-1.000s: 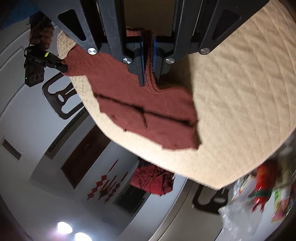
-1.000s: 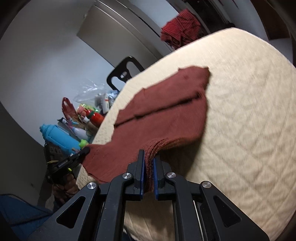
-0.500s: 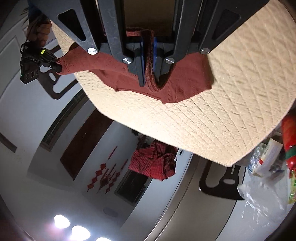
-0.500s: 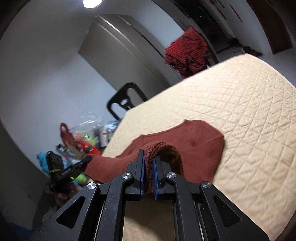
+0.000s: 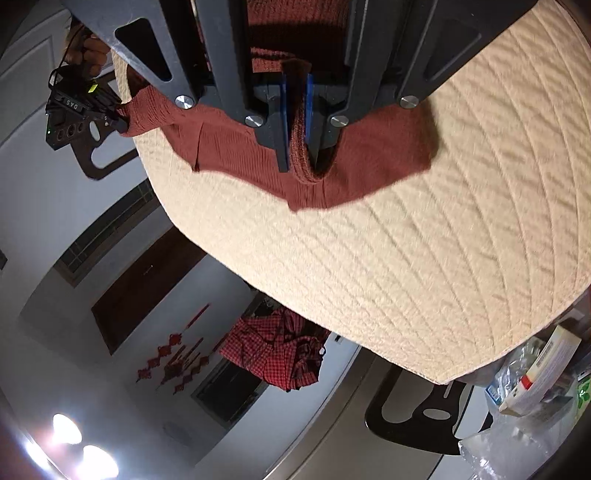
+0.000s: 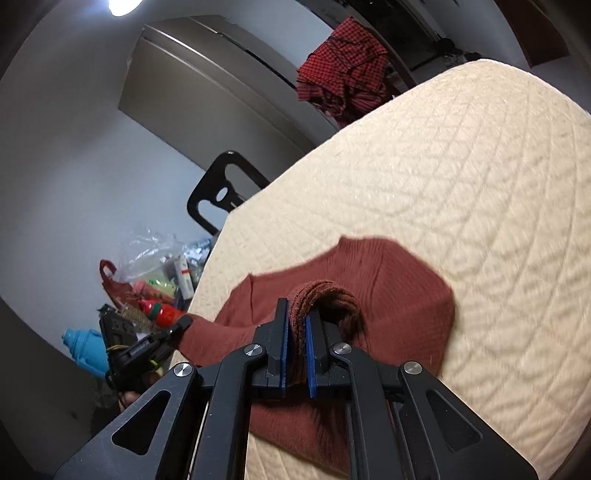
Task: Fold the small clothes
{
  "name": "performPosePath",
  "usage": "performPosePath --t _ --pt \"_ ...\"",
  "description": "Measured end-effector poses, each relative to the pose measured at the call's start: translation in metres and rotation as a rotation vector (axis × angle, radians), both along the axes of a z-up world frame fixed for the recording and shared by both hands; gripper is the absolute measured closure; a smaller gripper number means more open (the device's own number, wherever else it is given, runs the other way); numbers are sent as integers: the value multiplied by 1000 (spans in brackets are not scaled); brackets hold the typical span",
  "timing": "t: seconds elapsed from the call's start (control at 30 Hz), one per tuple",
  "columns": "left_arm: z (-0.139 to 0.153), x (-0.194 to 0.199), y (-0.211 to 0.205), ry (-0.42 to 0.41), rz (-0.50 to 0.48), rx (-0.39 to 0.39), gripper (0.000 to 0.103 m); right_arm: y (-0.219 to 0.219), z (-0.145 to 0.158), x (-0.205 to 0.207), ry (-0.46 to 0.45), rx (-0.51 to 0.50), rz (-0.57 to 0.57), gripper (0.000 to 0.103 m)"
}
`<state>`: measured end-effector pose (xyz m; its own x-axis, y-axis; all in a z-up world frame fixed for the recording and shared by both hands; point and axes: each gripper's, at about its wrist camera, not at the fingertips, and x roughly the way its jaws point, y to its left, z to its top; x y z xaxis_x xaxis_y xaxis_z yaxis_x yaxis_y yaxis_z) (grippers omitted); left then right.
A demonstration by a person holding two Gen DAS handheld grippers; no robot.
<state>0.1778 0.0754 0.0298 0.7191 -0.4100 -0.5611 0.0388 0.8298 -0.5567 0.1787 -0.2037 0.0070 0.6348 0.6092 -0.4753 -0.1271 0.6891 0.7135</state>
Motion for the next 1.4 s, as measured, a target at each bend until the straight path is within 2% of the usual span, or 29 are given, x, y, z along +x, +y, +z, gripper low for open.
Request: performPosePath --t 0.2,0.3,0.43,0.5,0.6,0.67,0.77,0.9,1.1,1.2,1.4 --pt "-23 38 7 109 33 -39 95 -10 -31 40 128 42 -58 95" --pt "-36 48 9 163 43 -70 95 -10 -38 46 163 63 -65 94" --pt "-36 51 8 162 48 -96 94 -13 -39 52 183 87 -72 91" --pt "-32 52 7 148 46 -108 92 -15 -38 54 181 99 -86 84" --pt "-25 52 10 113 77 -99 75 -21 -33 56 161 111 -115 72" --pt "-19 48 15 90 108 -88 73 -24 -31 55 146 121 -125 71" --pt "-12 37 18 68 117 -55 73 -25 -24 47 125 69 -136 71" --pt "-6 9 10 32 66 30 73 -18 -13 20 76 -26 -108 71" --pt "-22 -28 -2 68 -14 129 73 -12 -14 -30 61 -168 -85 71" --pt "-26 -41 -5 70 -29 155 73 -8 -21 -45 80 -231 -56 71" --pt "-26 -49 -7 61 -58 174 73 2 -20 -55 50 -304 -9 72"
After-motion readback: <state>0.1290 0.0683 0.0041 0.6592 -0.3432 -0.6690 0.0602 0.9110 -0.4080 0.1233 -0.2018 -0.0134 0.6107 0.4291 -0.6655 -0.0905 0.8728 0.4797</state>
